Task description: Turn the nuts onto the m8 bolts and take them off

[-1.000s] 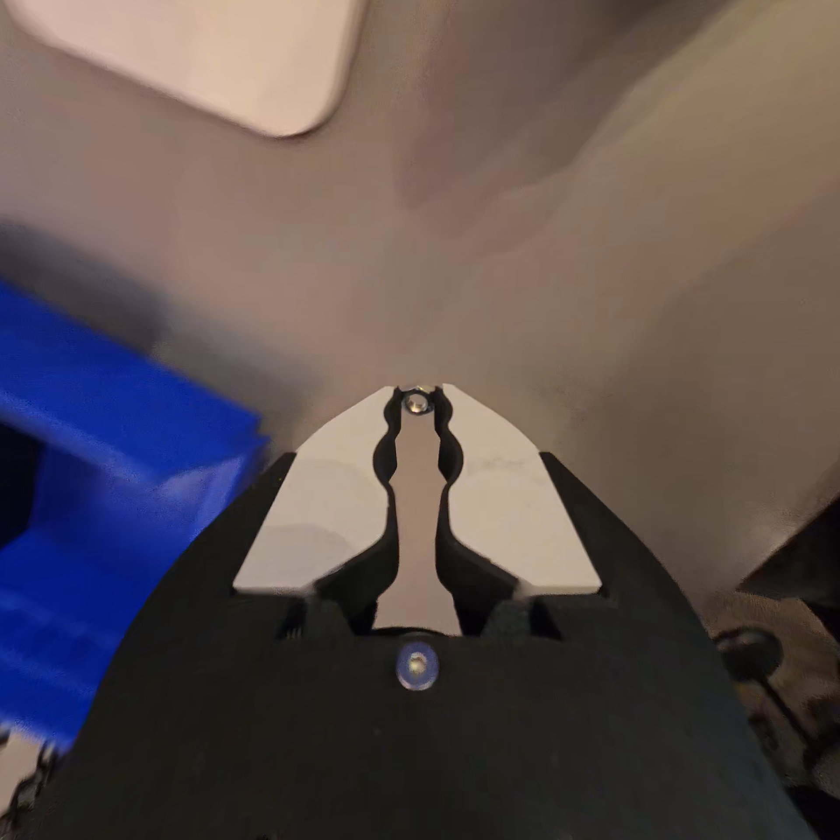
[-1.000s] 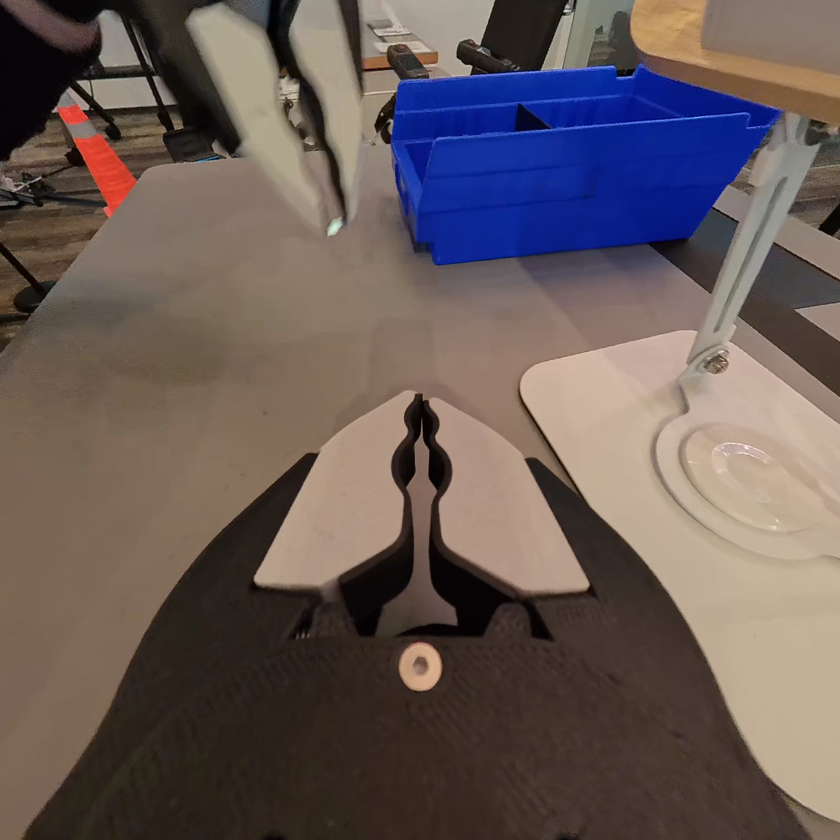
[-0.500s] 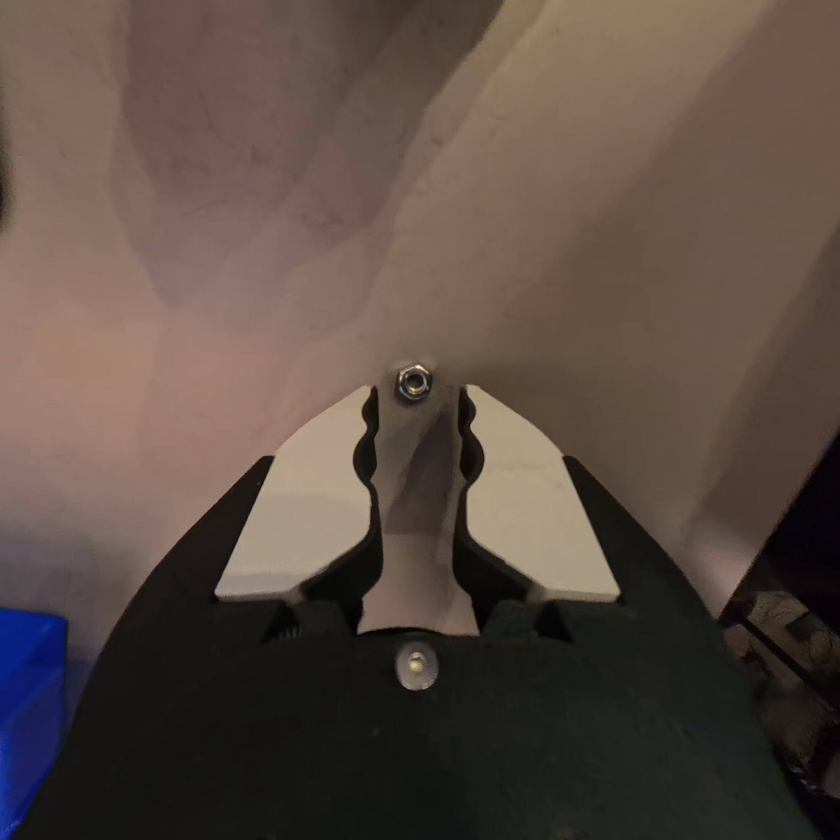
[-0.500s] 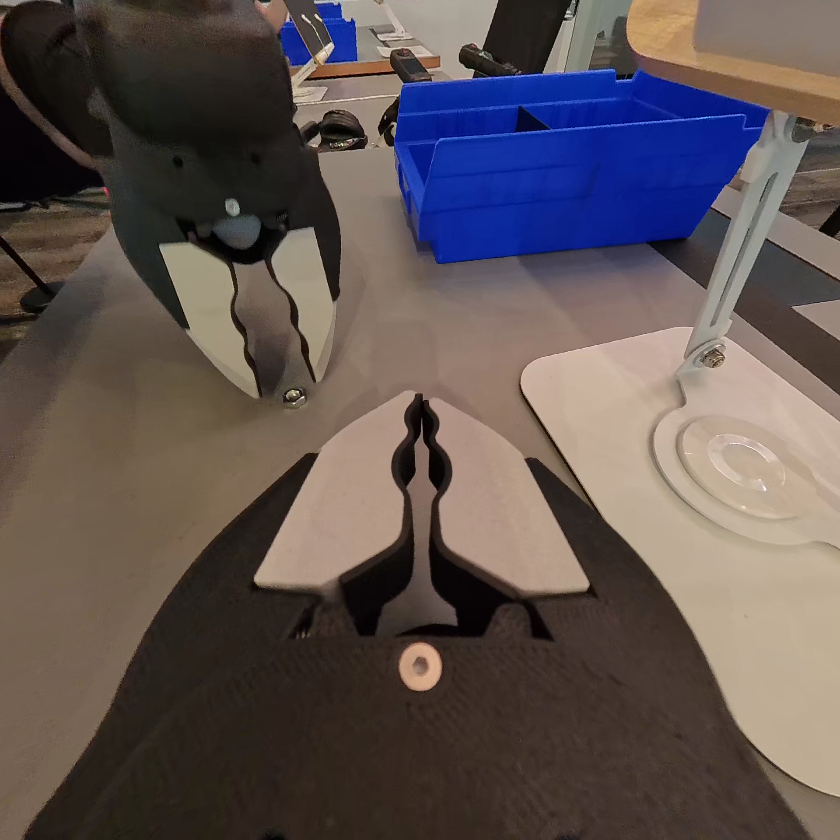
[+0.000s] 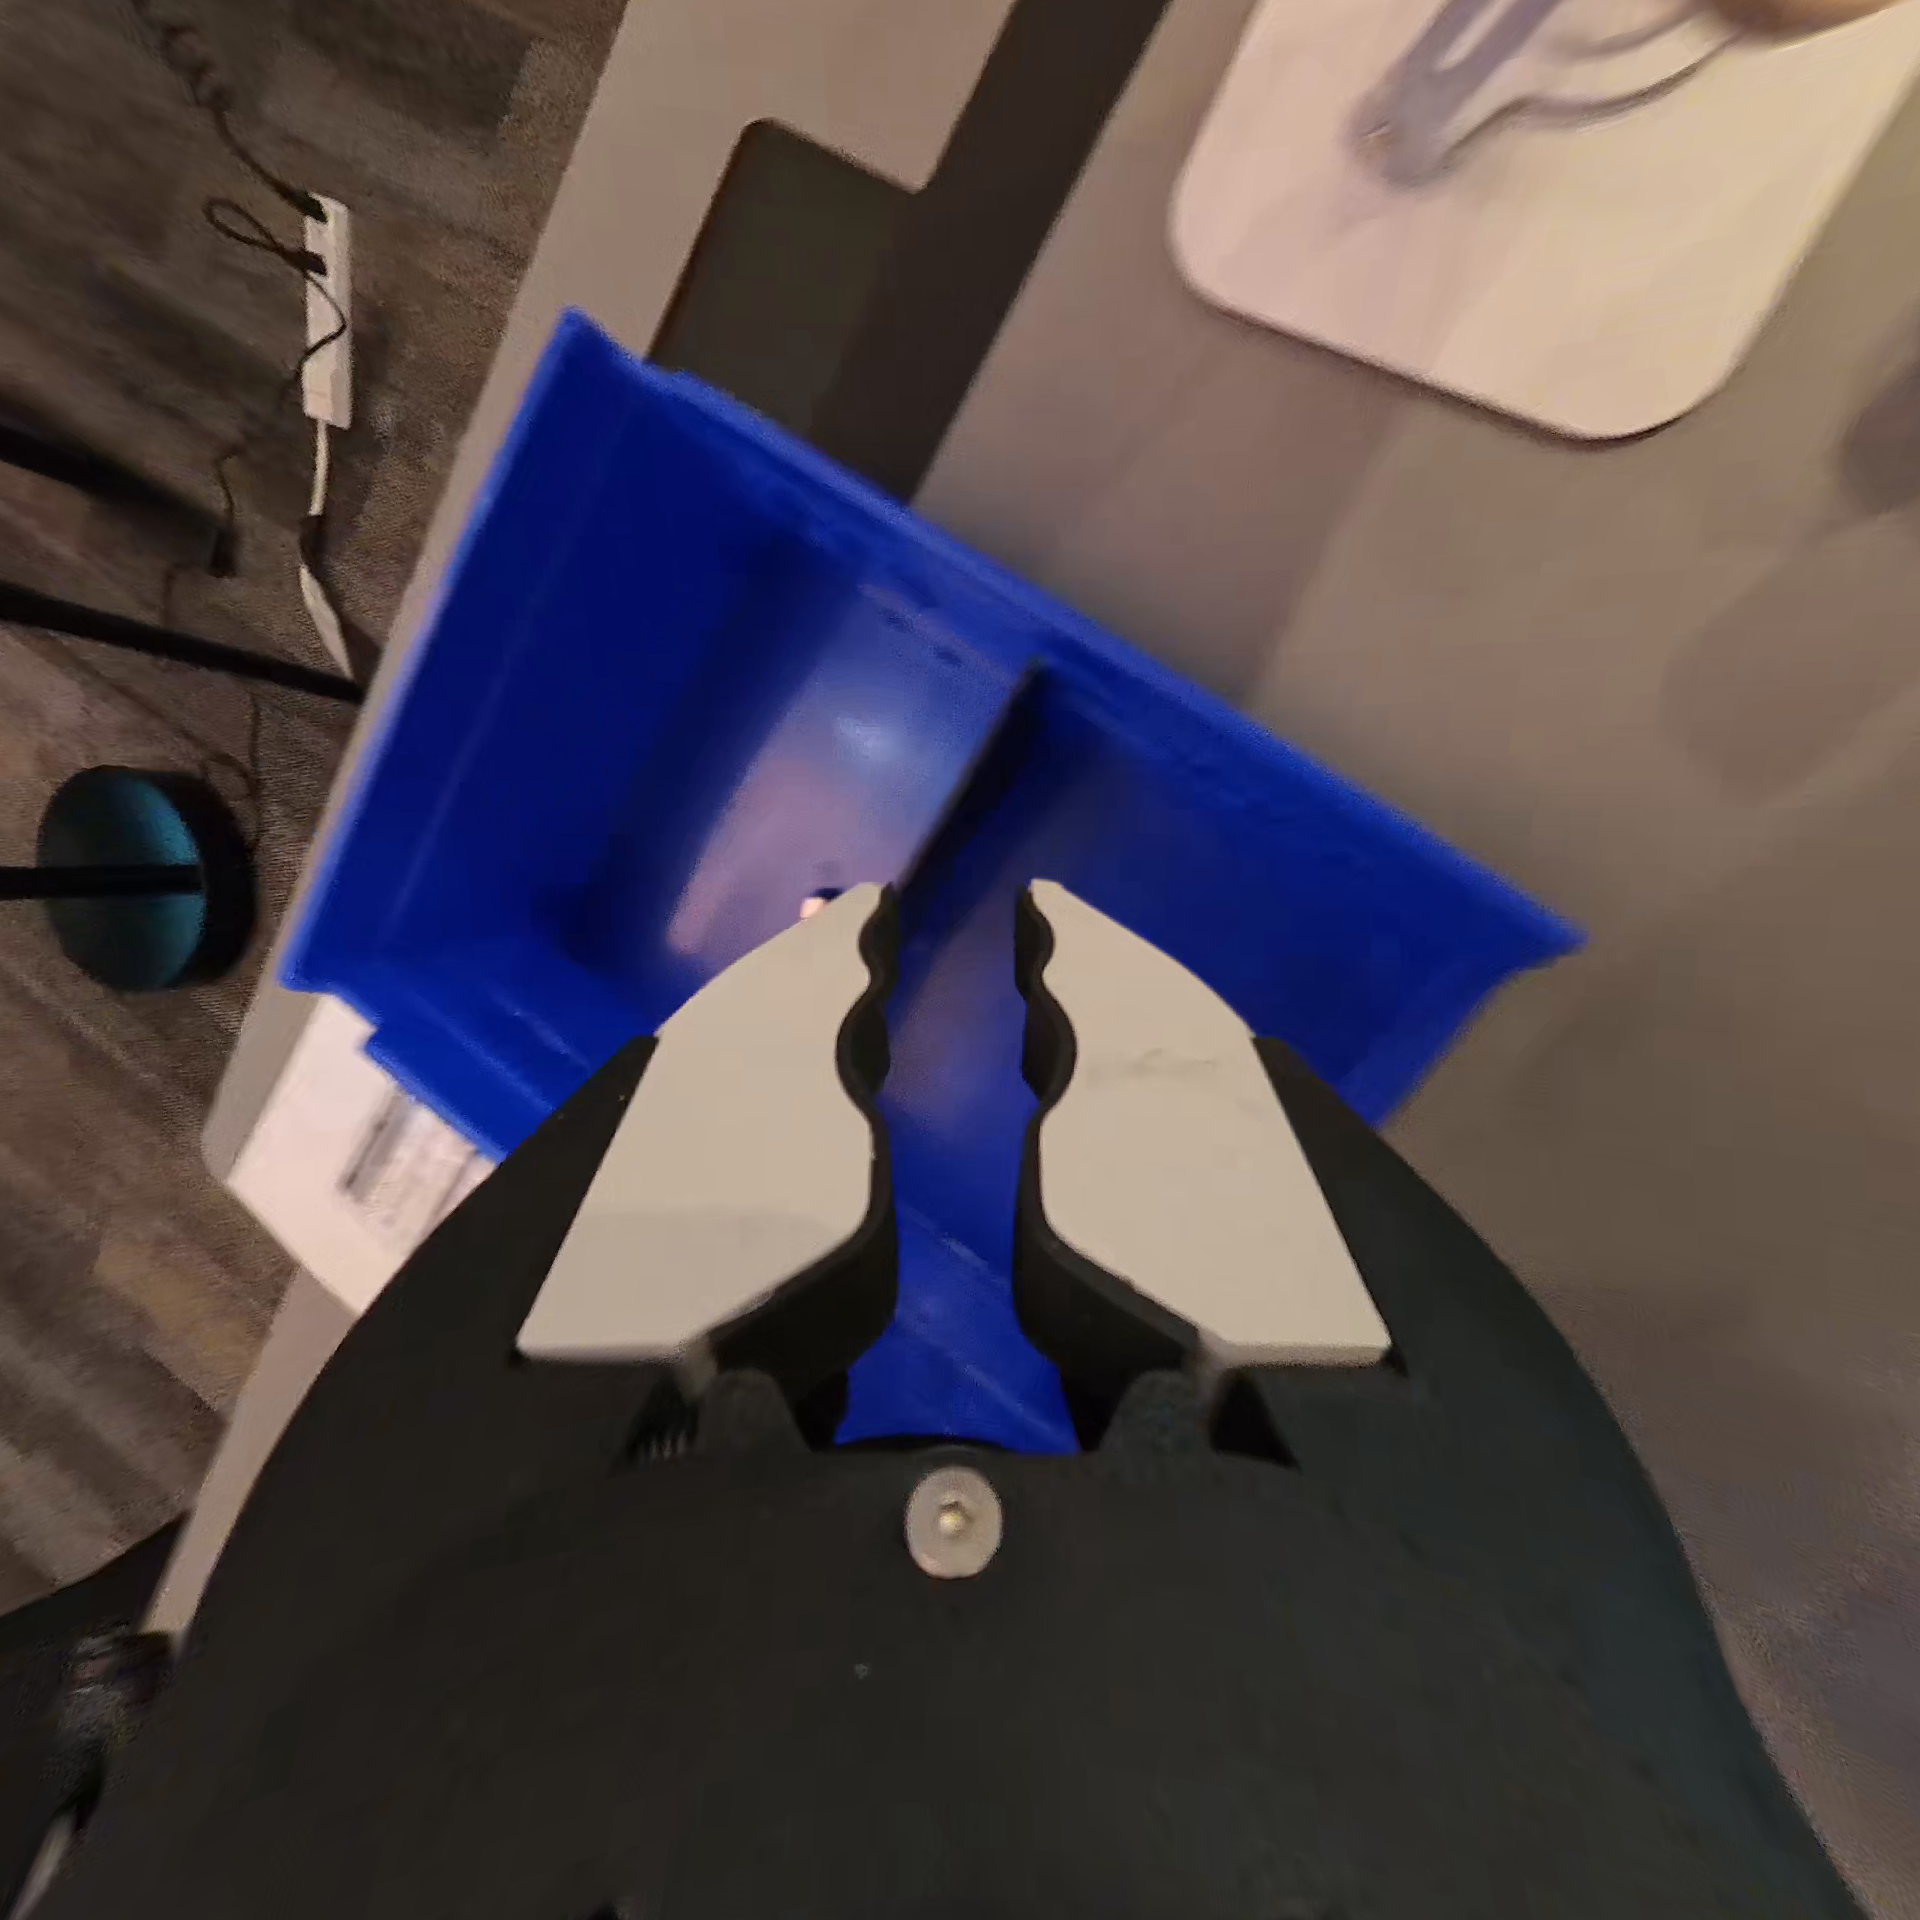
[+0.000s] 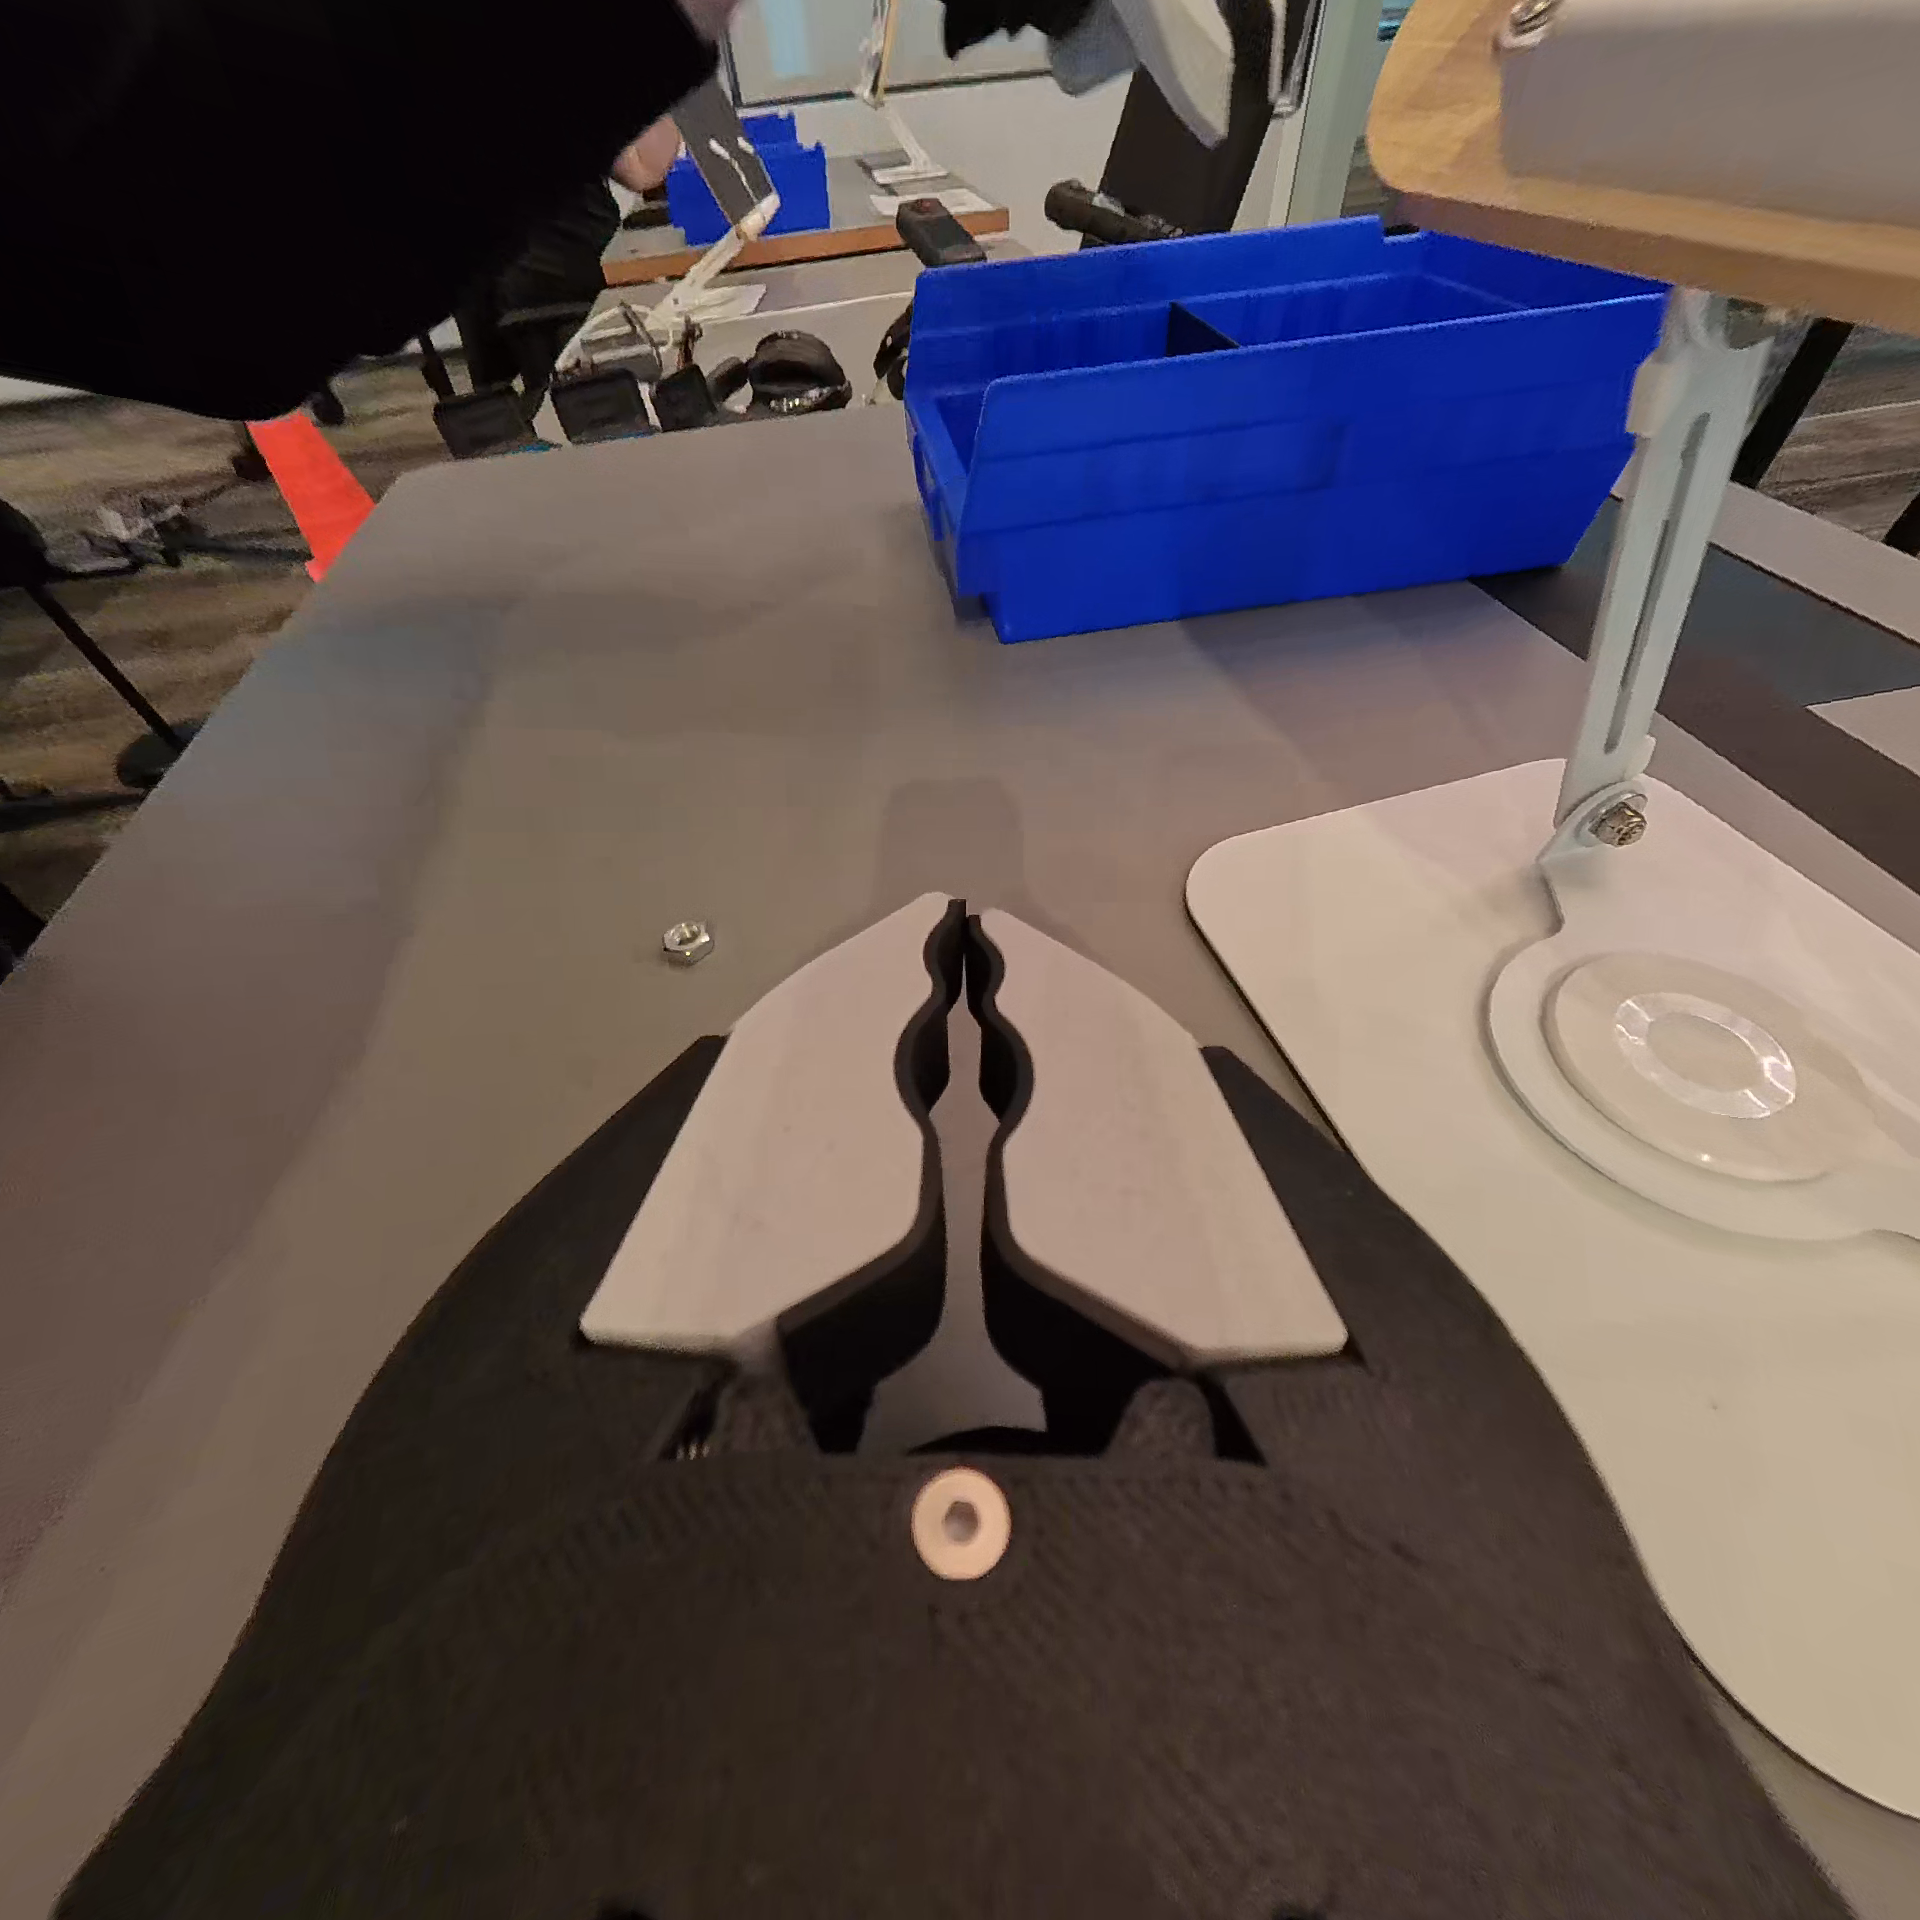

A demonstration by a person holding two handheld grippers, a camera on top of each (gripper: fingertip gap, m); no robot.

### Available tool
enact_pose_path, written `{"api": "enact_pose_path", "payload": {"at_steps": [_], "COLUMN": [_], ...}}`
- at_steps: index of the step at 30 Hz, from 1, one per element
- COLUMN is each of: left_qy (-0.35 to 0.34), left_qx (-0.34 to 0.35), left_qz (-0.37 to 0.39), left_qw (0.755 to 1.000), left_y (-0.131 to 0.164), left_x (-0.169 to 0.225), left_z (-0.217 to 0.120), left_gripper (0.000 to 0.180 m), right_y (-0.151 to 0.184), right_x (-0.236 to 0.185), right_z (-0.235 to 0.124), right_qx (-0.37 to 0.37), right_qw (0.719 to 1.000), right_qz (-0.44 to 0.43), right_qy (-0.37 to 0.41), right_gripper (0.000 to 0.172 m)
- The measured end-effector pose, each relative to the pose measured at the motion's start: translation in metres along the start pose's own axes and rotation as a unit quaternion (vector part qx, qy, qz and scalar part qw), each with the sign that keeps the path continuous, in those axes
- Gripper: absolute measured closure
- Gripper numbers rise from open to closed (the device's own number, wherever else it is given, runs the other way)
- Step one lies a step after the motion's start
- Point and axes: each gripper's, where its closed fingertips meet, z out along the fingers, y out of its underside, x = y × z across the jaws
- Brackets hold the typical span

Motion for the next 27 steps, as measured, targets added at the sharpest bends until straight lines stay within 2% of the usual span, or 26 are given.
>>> {"api": "enact_pose_path", "payload": {"at_steps": [3, 9, 13, 20, 27], "left_qy": [-0.017, 0.035, 0.106, 0.156, 0.19], "left_qx": [-0.056, -0.138, -0.223, -0.288, -0.281], "left_qz": [0.014, 0.058, 0.029, 0.024, 0.013], "left_qw": [0.998, 0.988, 0.969, 0.945, 0.94], "left_y": [0.014, 0.028, 0.055, 0.08, 0.08], "left_x": [-0.048, -0.077, -0.069, -0.058, -0.049], "left_z": [0.024, 0.077, 0.103, 0.125, 0.127], "left_gripper": [0.159, 0.162, 0.162, 0.159, 0.167], "right_y": [-0.003, -0.007, -0.01, -0.011, -0.011], "right_x": [0.002, 0.003, 0.004, 0.004, 0.003], "right_z": [-0.003, -0.007, -0.01, -0.012, -0.011], "right_qx": [0.015, 0.031, 0.043, 0.051, 0.049], "right_qw": [1.0, 0.999, 0.998, 0.998, 0.998], "right_qz": [0.014, 0.026, 0.033, 0.035, 0.03], "right_qy": [-0.005, -0.014, -0.018, -0.02, -0.02], "right_gripper": [0.172, 0.172, 0.172, 0.172, 0.172]}}
